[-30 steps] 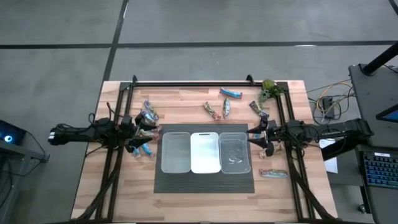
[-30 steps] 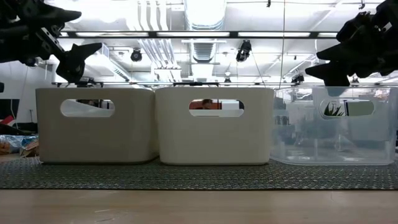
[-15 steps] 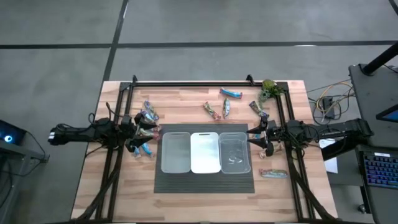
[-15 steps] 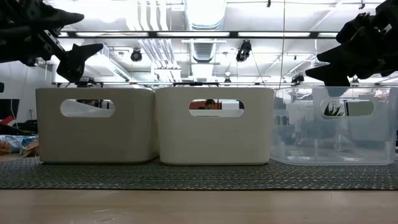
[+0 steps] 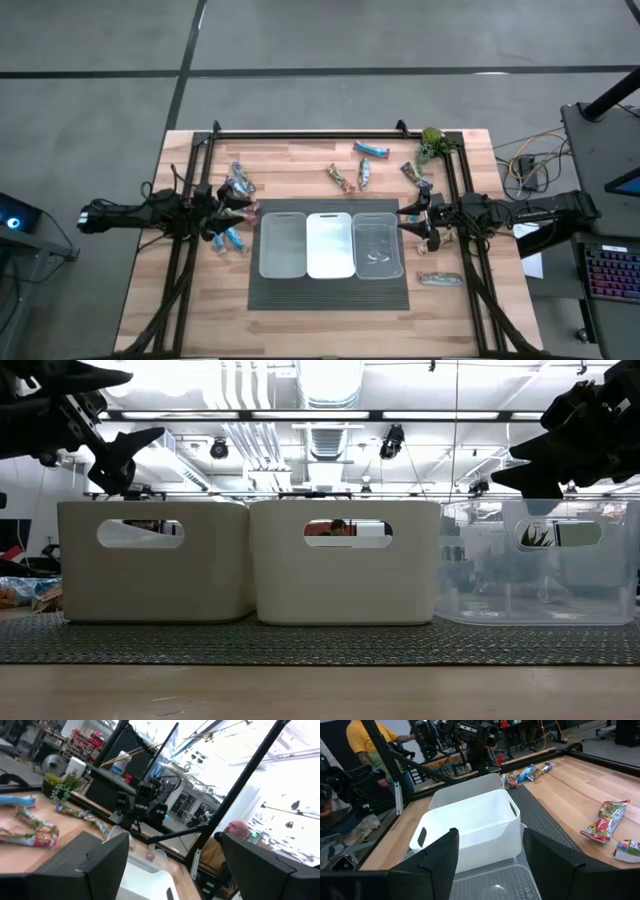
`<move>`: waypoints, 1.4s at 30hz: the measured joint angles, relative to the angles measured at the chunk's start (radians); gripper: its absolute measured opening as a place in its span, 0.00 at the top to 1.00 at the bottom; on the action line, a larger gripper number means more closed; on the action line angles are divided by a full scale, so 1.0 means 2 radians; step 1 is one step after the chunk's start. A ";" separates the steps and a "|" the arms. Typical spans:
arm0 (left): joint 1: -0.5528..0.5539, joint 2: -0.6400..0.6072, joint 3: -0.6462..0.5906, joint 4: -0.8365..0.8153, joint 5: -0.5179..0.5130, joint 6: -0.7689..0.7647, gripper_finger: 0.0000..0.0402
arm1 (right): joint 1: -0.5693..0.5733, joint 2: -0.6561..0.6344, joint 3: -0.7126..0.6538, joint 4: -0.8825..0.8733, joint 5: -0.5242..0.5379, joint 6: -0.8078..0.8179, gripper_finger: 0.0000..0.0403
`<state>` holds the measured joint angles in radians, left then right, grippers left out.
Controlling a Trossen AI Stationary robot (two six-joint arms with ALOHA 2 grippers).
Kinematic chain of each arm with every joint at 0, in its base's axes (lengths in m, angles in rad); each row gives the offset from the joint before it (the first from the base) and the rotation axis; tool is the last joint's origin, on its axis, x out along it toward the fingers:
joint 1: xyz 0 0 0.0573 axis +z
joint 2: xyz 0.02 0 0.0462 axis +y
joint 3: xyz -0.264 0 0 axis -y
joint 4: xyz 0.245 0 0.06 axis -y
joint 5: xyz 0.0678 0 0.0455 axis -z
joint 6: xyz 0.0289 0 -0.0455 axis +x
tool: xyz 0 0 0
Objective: Pick and place Granola Bars by type
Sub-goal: Put the red granola bar into the gray bin
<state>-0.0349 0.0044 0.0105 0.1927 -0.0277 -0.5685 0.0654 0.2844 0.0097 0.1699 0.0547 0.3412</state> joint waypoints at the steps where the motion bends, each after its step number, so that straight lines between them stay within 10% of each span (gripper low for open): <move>1: 0.000 0.000 0.000 -0.001 0.000 0.000 0.25 | 0.000 0.000 0.000 0.000 0.000 0.000 0.48; 18: 0.000 0.013 0.001 0.005 -0.029 -0.009 0.64 | 0.000 0.000 0.000 0.067 0.025 0.138 0.49; 30: 0.000 0.013 0.004 0.010 -0.030 -0.016 0.98 | 0.000 0.000 0.000 0.090 0.023 0.153 0.84; 42: 0.000 0.017 0.057 0.020 -0.049 -0.040 1.00 | 0.000 0.000 0.000 0.235 0.039 0.144 0.98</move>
<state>-0.0349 0.0377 0.1237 0.2321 -0.1250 -0.6477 0.0654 0.2836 0.0106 0.6396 0.1331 0.6286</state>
